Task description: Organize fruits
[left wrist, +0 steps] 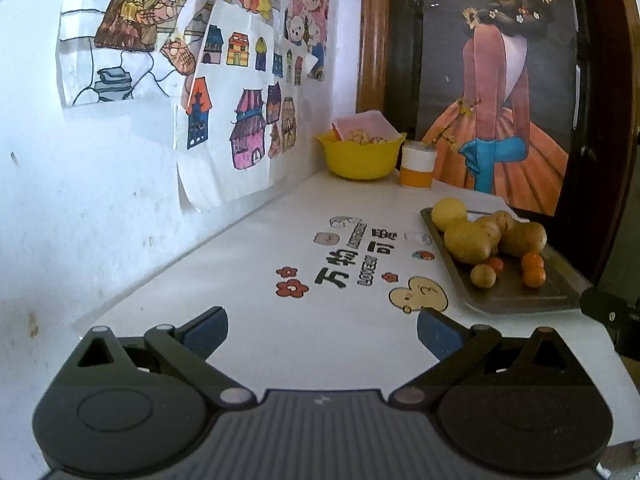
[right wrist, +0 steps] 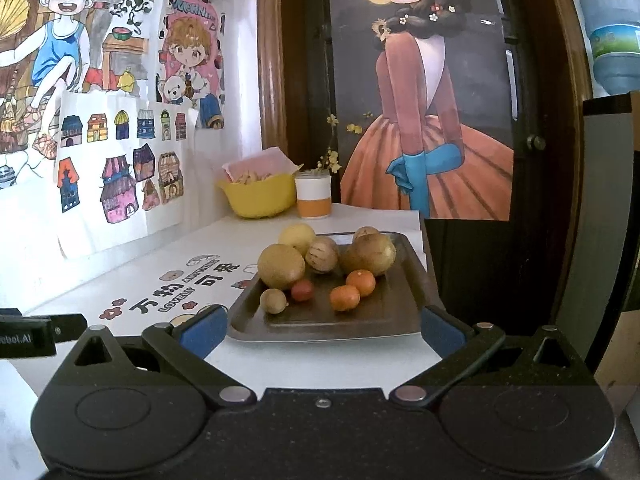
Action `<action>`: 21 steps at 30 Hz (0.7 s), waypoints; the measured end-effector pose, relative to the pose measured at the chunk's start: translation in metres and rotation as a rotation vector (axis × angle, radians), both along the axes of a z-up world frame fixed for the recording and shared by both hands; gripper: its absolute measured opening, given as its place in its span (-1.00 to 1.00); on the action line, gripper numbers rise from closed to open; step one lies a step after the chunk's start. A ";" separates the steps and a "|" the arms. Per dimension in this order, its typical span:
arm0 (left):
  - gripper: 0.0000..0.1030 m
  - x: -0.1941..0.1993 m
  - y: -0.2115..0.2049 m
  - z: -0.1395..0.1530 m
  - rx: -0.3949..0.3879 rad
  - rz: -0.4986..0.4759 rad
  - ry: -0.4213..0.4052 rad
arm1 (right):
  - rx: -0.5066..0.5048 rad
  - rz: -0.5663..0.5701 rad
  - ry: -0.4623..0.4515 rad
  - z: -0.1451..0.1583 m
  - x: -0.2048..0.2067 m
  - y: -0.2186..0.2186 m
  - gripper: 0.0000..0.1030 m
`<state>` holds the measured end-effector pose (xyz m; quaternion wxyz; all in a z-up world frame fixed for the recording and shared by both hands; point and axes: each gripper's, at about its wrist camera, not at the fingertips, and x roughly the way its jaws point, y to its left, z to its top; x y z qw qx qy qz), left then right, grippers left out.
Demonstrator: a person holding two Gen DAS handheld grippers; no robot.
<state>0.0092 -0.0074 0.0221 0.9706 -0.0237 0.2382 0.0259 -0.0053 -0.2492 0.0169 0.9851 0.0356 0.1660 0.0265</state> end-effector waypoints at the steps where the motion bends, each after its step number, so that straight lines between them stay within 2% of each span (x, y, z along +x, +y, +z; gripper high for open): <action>1: 0.99 0.000 -0.001 -0.001 0.002 -0.001 0.000 | 0.000 0.002 0.000 0.000 0.000 0.001 0.99; 21: 0.99 -0.002 0.002 -0.003 -0.005 0.009 0.013 | 0.009 0.014 0.020 -0.002 0.002 0.003 0.99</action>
